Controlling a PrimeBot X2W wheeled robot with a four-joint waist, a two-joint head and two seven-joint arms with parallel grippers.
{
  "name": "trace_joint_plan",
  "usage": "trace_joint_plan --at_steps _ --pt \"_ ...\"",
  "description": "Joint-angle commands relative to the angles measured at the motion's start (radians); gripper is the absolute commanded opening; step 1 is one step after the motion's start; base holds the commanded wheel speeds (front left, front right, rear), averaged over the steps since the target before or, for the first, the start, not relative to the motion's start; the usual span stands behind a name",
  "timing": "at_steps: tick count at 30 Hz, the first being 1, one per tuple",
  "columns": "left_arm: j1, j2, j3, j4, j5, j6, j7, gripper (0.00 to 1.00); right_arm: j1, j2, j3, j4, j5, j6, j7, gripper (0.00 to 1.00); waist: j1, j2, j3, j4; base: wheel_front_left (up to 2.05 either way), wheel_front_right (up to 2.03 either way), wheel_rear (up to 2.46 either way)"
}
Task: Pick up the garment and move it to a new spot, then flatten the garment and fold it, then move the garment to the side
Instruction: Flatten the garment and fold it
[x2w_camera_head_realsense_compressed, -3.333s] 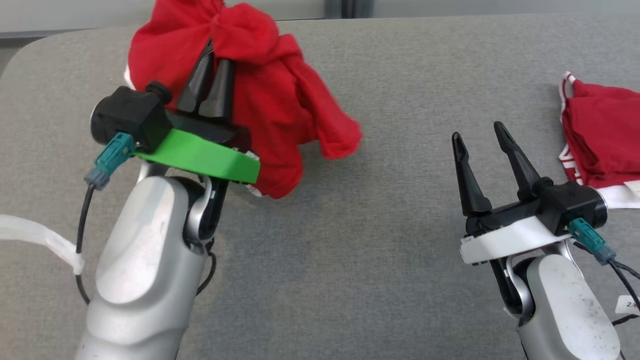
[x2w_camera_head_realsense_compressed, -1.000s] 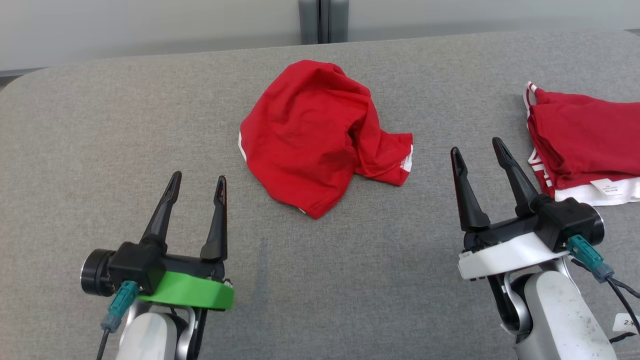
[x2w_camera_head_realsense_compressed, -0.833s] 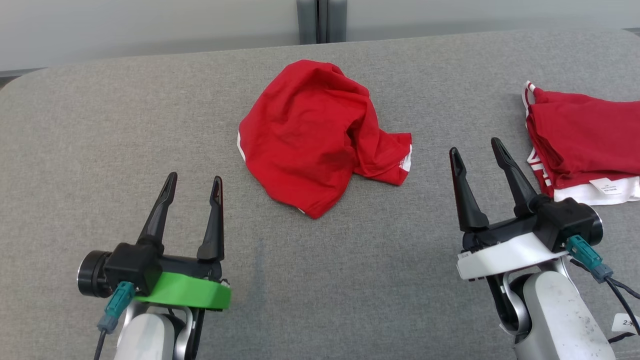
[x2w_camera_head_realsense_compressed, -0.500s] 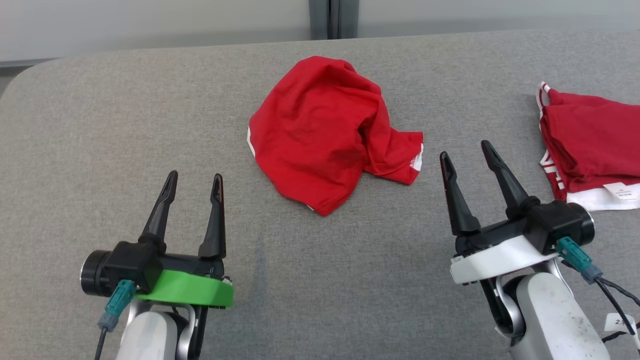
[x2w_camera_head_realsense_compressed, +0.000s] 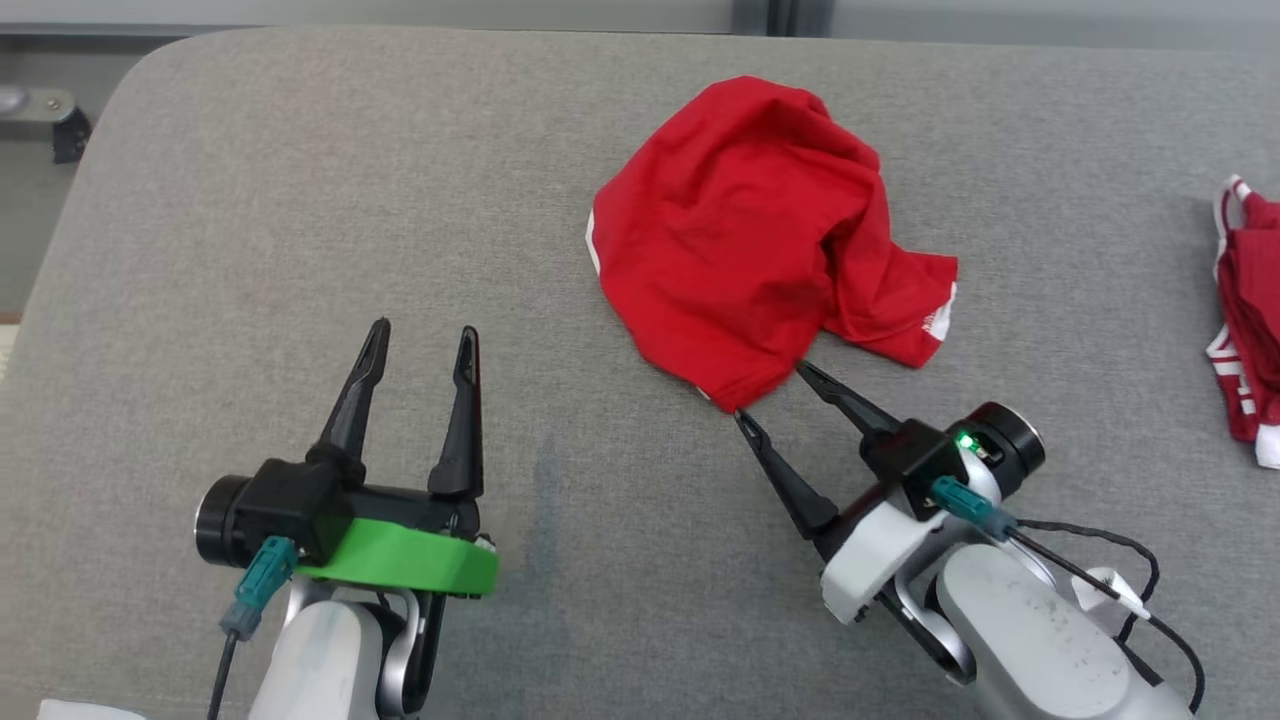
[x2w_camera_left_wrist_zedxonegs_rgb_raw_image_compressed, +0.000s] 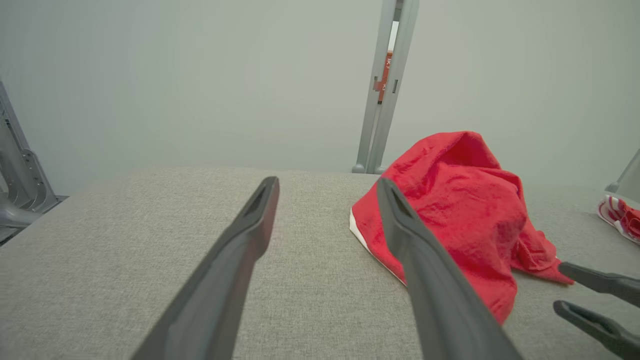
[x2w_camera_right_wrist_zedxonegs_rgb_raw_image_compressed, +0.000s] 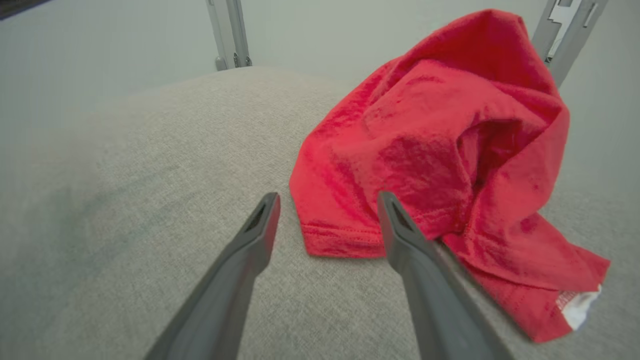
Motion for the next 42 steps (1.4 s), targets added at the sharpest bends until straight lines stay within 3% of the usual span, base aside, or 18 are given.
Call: trace_joint_plan --at_steps 1,9,17,18,19,24,29,42 --pt "-0.016 0.001 -0.008 0.002 -0.007 0.004 0.0 1.0 -0.03 -0.016 0.021 0.033 0.008 -0.001 -0.003 1.0 0.0001 0.0 0.03 0.053 0.0 0.0 0.0" --pt "-0.023 0.001 -0.041 0.006 -0.03 0.018 0.0 1.0 -0.146 -0.028 0.101 0.25 0.048 -0.001 -0.003 1.0 0.0001 0.0 0.051 0.136 0.0 0.0 0.0" --pt "-0.01 0.001 -0.043 0.008 -0.029 0.027 0.0 1.0 -0.198 0.003 0.097 0.407 0.084 -0.001 0.0 1.0 0.0001 0.0 0.048 0.147 0.0 0.0 0.0" --pt "-0.009 0.001 -0.042 0.008 -0.027 0.027 0.0 1.0 -0.203 0.008 0.093 0.42 0.088 -0.001 0.0 0.25 0.0001 0.0 0.046 0.143 0.0 0.0 0.0" --pt "-0.009 0.001 -0.041 0.009 -0.023 0.025 0.0 1.0 -0.208 0.011 0.09 0.423 0.09 -0.001 0.0 0.0 0.0001 0.0 0.044 0.138 0.0 0.0 0.0" --pt "-0.008 0.001 -0.026 0.011 -0.011 0.021 0.0 1.0 -0.214 0.022 0.08 0.395 0.094 -0.001 -0.001 0.0 0.0001 0.0 0.029 0.092 0.0 0.0 0.0" --pt "-0.002 0.001 -0.006 0.016 0.0 0.012 0.0 1.0 -0.18 -0.011 0.043 0.316 0.106 -0.001 -0.002 0.0 0.0001 0.0 0.01 0.025 0.0 0.0 0.0" --pt "-0.012 0.002 0.018 0.023 0.021 -0.001 0.0 1.0 0.01 -0.245 -0.073 0.136 0.243 -0.001 0.021 0.0 0.0001 0.0 0.007 -0.136 0.0 0.0 0.0"
